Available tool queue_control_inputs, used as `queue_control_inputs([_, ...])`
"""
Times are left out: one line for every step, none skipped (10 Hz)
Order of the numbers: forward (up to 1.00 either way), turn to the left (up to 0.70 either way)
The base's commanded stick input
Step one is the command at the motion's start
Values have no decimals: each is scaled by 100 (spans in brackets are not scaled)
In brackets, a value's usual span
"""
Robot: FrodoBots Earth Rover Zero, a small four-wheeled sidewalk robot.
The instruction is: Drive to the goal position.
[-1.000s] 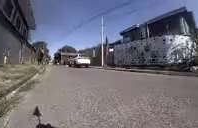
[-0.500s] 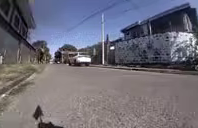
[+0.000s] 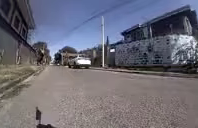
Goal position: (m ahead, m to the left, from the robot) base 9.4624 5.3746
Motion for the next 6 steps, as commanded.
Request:
queue_control_inputs([70, 35])
queue_control_inputs([70, 35])
queue_control_inputs([70, 35])
queue_control_inputs([70, 35])
queue_control_inputs([70, 35])
queue_control_inputs([70, 35])
